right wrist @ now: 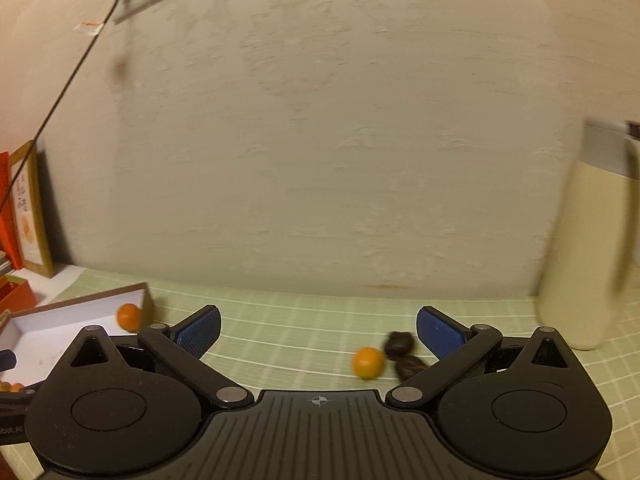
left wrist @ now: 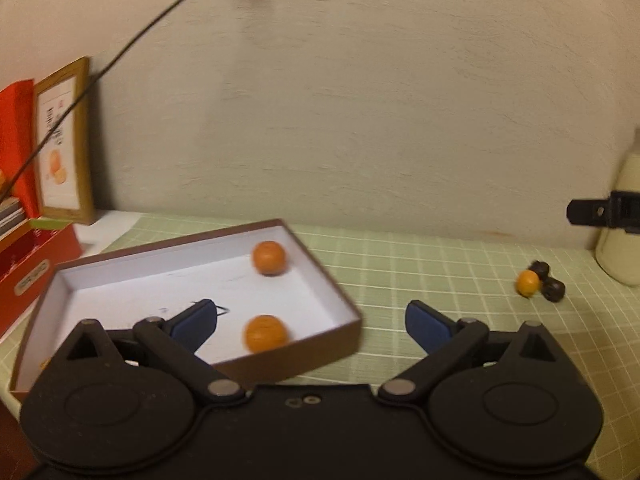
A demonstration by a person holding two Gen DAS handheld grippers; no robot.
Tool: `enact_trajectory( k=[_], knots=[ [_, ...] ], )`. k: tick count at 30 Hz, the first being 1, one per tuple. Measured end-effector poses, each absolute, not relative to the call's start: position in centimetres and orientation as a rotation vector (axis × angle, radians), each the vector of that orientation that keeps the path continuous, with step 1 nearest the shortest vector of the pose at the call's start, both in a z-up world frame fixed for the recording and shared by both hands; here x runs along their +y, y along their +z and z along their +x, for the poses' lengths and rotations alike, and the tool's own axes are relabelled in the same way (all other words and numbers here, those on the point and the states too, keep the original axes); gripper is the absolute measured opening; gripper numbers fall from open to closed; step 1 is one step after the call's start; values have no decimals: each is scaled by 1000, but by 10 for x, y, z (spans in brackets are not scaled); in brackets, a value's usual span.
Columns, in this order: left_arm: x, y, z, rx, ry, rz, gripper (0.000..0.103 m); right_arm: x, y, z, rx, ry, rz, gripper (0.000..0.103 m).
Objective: Organize fruits
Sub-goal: 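Withdraw both open tools from the box back toward the table fruits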
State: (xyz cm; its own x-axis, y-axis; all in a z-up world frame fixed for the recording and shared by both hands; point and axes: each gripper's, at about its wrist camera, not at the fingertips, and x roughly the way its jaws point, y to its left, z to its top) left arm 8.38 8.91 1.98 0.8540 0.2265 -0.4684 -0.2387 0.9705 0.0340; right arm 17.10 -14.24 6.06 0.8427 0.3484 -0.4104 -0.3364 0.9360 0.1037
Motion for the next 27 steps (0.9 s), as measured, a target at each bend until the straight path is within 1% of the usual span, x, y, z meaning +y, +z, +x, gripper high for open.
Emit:
enact_trajectory(
  k=[7,11,13,16,18,20,21,23,24,27],
  knots=[
    [49,8,101,507,187,16,96,-181,56,167,432,294,15,103],
    [27,3,113,527,129,15,92,-201,52,167,443,255,10,103],
    [17,-2,118,538,123,18,84,-211,50,167,447,241,0,103],
    [3,-9,127,562,101,27,76,-224,45,169,464,221,-8,103],
    [-6,-15,132,578,84,30,74,-232,42,171,476,209,1,103],
    [-15,-20,137,593,71,39,70,-237,37,175,493,202,8,103],
    [-19,-22,139,600,64,41,66,-238,35,177,501,198,8,103],
    [-27,-26,143,606,58,44,63,-239,29,184,514,202,8,103],
    [-31,-28,145,609,55,47,60,-240,26,187,518,200,3,103],
    [-40,-34,154,629,45,49,56,-242,20,194,529,188,-5,103]
  ],
)
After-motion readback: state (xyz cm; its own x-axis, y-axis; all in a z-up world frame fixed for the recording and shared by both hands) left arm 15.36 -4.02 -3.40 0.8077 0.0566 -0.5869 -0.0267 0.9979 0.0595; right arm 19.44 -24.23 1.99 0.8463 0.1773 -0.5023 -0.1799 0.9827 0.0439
